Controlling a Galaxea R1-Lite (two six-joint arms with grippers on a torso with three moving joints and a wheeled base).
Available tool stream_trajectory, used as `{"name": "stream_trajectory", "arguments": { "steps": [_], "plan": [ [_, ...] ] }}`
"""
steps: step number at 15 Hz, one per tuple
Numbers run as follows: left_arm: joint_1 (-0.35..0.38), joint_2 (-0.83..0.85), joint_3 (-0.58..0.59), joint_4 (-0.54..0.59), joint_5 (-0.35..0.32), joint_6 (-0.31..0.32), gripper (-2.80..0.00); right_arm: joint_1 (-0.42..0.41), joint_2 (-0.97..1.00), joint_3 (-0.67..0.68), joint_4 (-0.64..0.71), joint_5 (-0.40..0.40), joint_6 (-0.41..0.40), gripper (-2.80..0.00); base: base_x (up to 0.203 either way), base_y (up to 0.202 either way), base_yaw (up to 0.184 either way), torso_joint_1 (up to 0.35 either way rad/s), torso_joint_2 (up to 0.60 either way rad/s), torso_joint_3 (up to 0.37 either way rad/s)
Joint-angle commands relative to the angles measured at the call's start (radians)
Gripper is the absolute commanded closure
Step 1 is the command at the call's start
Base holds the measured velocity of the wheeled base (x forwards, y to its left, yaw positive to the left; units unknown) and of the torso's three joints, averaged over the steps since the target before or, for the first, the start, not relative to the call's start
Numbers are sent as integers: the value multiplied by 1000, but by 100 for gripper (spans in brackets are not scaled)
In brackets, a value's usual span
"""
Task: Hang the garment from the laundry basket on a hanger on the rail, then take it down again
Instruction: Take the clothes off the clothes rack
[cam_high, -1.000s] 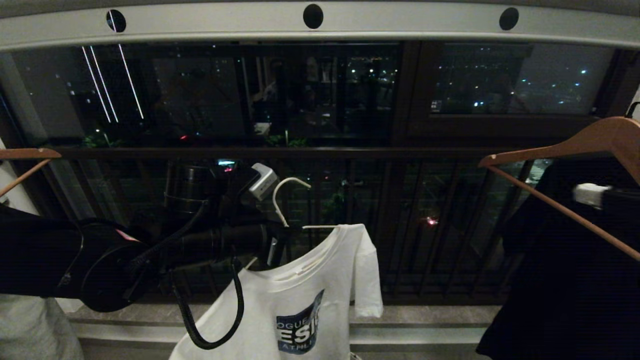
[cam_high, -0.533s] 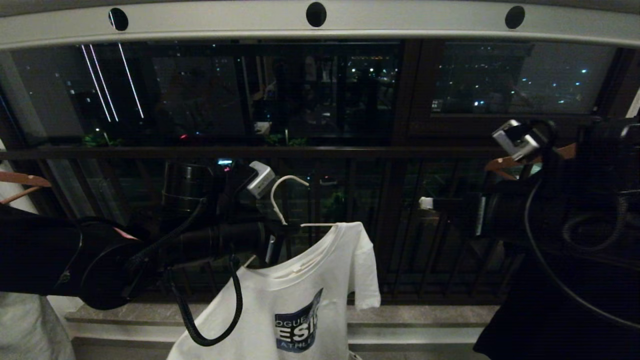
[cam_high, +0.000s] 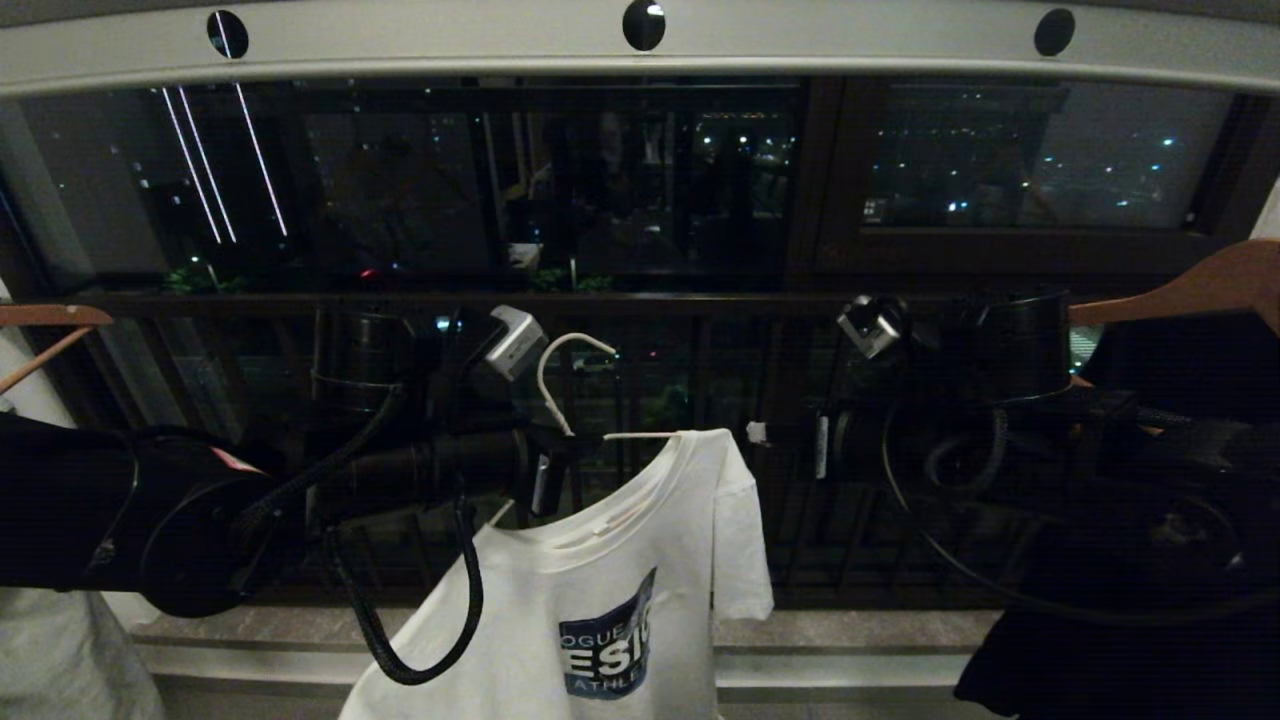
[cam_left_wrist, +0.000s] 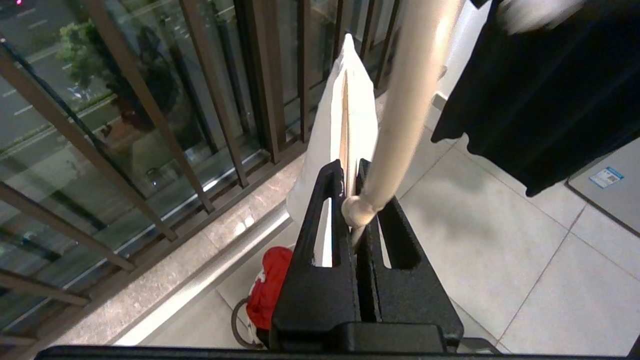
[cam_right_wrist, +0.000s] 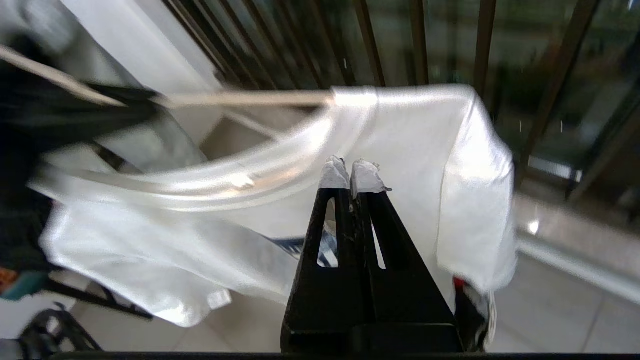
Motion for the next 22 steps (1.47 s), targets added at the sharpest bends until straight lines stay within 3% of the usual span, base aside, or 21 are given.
{"name": "stream_trajectory", "arguments": {
  "steps": [1, 2, 6, 9, 11, 22],
  "plan": [
    [-2, -11, 0, -3, -2, 0, 0, 32, 105, -16, -5, -25, 2, 0, 0, 0, 0, 0, 0, 0],
    [-3, -12, -1, -3, 0, 0, 0, 47, 111, -30, -5, -72, 3, -280, 0, 0, 0, 0, 0, 0],
    [-17, -23, -8, -3, 27, -18, 0, 104, 139, -69, -4, -273, 0, -280, 0, 0, 0, 0, 0, 0],
    [-58, -3, -47, 0, 132, -71, 0, 152, 143, -83, 3, -364, -1, -280, 0, 0, 0, 0, 0, 0],
    [-68, -3, -55, 3, 149, -82, 0, 159, 157, -101, 3, -414, -1, -280, 0, 0, 0, 0, 0, 0],
    [-96, -23, -47, 7, 150, -89, 0, 126, 210, -148, -6, -462, 3, -280, 0, 0, 0, 0, 0, 0]
  ]
}}
